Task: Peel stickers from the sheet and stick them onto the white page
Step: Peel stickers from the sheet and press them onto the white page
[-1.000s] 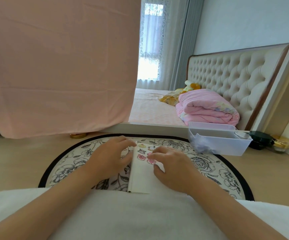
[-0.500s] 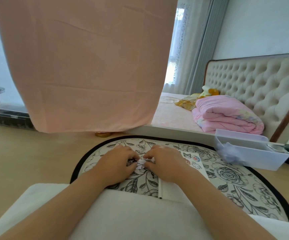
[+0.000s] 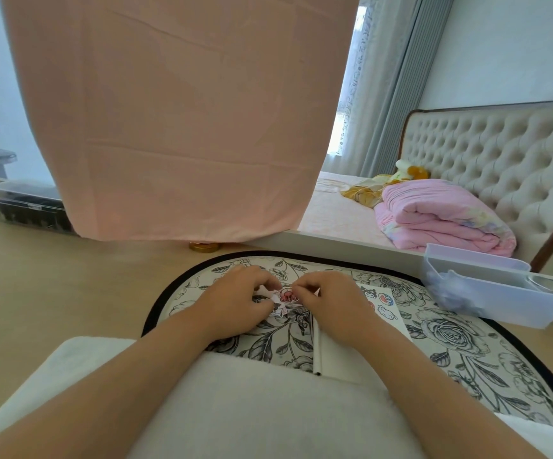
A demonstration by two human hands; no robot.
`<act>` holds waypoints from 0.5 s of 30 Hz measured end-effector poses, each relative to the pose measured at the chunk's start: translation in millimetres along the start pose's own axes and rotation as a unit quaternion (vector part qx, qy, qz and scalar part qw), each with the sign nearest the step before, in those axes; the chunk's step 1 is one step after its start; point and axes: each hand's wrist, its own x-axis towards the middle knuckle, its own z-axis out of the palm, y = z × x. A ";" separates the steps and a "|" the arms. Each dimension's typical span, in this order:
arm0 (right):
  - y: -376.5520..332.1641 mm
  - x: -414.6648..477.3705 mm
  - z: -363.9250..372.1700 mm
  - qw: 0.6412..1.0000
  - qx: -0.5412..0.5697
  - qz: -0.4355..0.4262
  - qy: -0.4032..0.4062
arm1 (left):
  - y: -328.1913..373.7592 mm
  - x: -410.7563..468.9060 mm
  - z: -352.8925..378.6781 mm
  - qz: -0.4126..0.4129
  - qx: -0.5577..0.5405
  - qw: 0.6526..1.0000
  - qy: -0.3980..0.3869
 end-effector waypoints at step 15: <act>-13.9 -7.8 -15.0 0.954 0.281 0.105 -0.002 | 26.4 1.7 0.8 -0.076 -0.293 0.947 0.109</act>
